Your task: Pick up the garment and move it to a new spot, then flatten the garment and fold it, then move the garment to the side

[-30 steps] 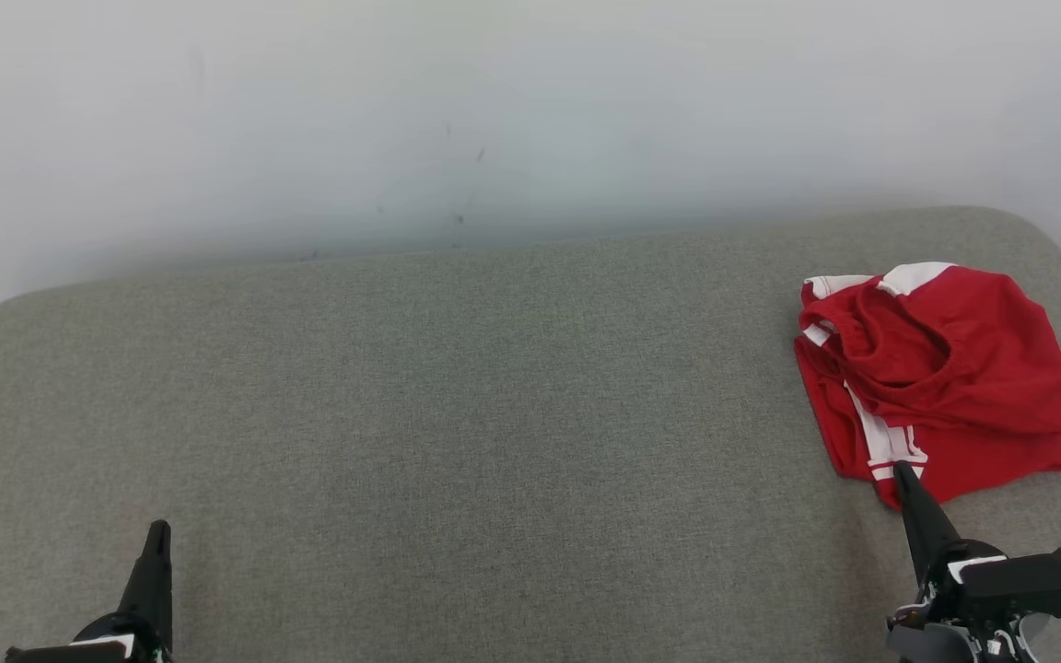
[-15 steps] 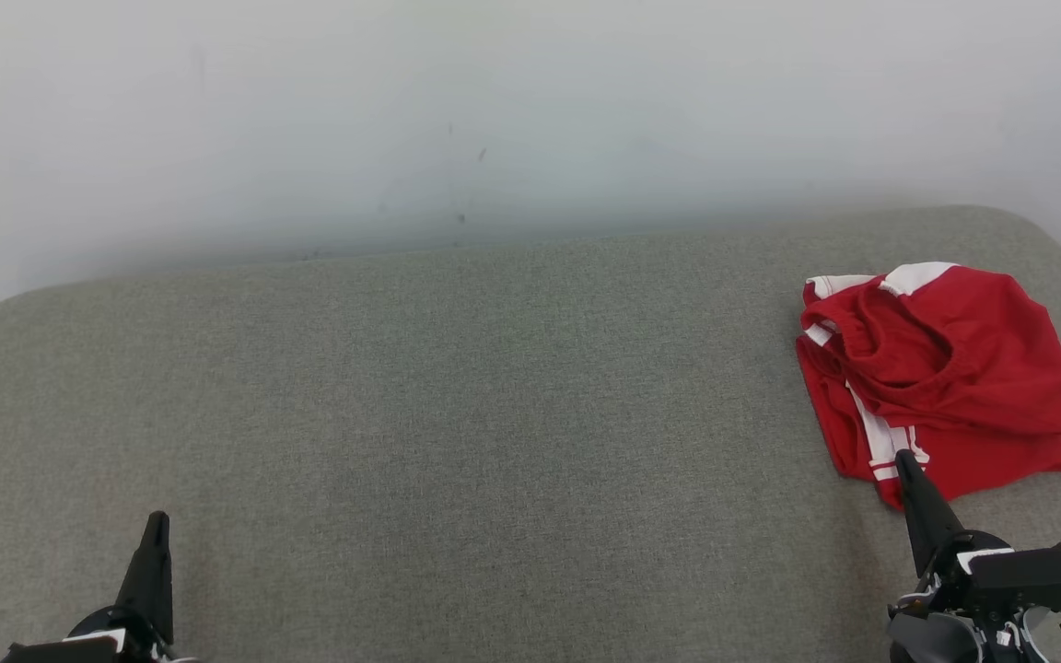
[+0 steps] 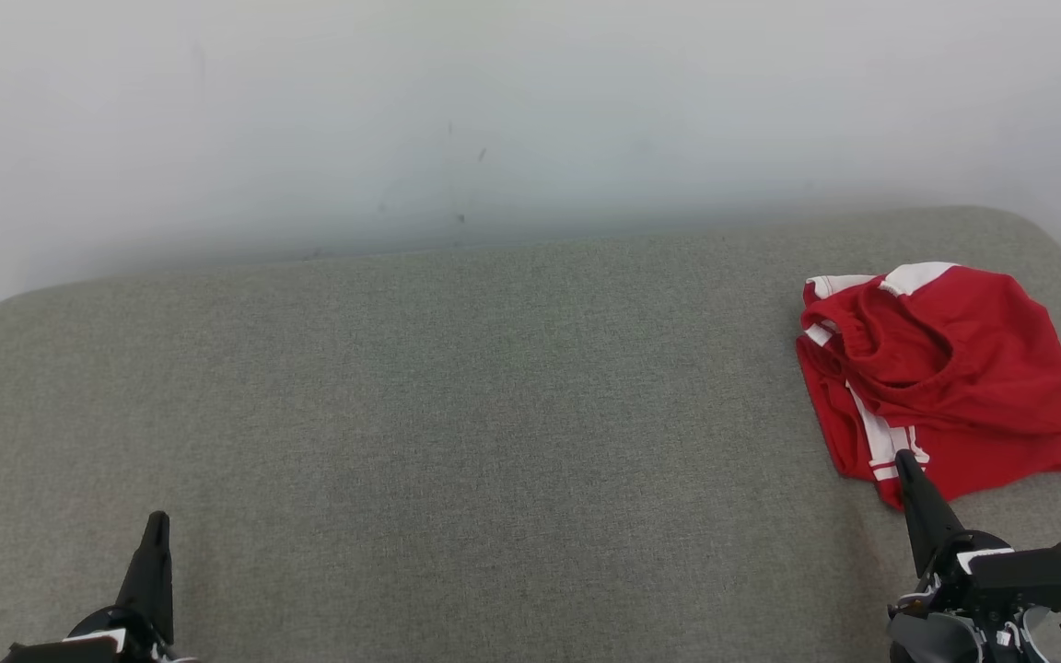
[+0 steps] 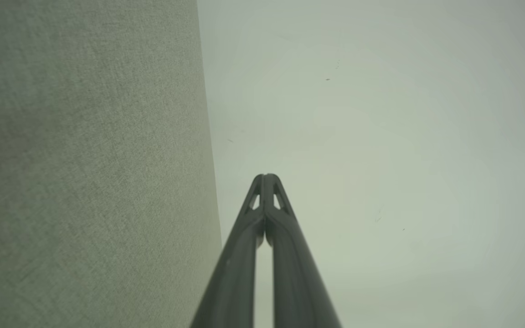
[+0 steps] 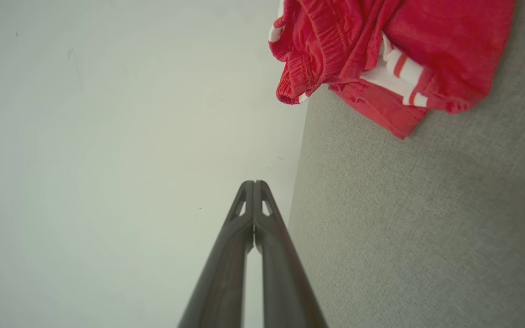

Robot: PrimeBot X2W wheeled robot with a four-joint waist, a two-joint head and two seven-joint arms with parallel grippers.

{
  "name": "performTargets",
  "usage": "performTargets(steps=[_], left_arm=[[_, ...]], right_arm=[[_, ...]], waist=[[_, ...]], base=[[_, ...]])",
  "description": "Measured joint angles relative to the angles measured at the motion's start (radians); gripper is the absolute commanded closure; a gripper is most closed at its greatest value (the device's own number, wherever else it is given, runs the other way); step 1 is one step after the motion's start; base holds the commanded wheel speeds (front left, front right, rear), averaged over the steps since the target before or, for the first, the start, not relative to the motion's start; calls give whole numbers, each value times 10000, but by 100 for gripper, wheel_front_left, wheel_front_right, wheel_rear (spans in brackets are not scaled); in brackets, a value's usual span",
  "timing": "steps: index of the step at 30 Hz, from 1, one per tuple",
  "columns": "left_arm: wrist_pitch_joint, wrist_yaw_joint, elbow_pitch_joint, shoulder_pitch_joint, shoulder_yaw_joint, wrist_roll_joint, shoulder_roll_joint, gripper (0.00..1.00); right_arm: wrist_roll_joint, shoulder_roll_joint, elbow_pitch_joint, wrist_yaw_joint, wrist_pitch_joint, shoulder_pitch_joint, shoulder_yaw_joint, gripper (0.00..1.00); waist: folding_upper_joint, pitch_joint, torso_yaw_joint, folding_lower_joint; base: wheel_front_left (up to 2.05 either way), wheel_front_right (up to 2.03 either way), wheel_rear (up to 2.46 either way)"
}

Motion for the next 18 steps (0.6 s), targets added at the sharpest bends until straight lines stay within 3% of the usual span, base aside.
performTargets(steps=[18], left_arm=[[0, 0, 0, 0, -2, 0, 0, 100]], right_arm=[[2, 0, 0, 2, 0, 0, 0, 100]], waist=[[0, 0, 0, 0]], base=[[0, 0, 0]])
